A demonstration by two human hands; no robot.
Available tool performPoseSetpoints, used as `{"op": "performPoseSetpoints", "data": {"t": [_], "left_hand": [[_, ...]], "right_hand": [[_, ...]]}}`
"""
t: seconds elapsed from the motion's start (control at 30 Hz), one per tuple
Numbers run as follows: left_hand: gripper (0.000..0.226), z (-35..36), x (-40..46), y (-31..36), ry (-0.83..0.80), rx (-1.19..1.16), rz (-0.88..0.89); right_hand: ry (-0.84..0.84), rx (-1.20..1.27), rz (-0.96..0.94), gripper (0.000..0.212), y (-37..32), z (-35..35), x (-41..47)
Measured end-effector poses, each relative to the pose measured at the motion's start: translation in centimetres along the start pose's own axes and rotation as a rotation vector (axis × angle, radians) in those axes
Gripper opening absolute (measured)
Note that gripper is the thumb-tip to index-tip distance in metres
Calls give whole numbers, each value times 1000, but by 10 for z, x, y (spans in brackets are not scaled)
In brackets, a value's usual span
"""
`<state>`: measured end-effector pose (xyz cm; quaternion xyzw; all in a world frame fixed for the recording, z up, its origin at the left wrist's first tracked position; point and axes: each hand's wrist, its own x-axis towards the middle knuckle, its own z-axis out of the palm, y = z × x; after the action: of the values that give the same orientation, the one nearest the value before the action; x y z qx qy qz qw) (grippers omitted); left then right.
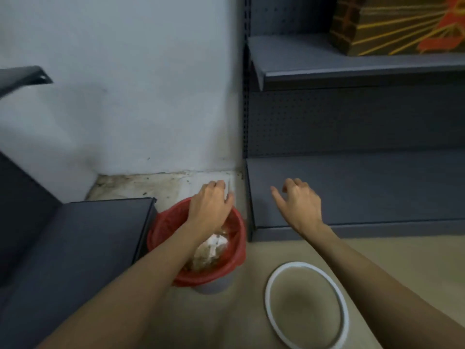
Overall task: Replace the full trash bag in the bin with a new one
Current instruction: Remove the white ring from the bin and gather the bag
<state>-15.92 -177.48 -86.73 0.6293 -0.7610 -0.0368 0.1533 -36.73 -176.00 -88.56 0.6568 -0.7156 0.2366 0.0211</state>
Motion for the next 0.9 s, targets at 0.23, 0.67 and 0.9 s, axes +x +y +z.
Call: {"op": "performPoseSetpoints", "data": {"t": [0.23,0.67,0.9], "left_hand": [[34,-13,-35,-117,-88,111,-299],[40,60,-74,-187,-141,-400,-776],[13,66,-71,-187,19,-685,-882]], "right_hand": [[-194,29,-132,45,-70,51,3],[-585,670,433,71,-63,135,-24],[-695,629,506,98,-62,122,-26]]}}
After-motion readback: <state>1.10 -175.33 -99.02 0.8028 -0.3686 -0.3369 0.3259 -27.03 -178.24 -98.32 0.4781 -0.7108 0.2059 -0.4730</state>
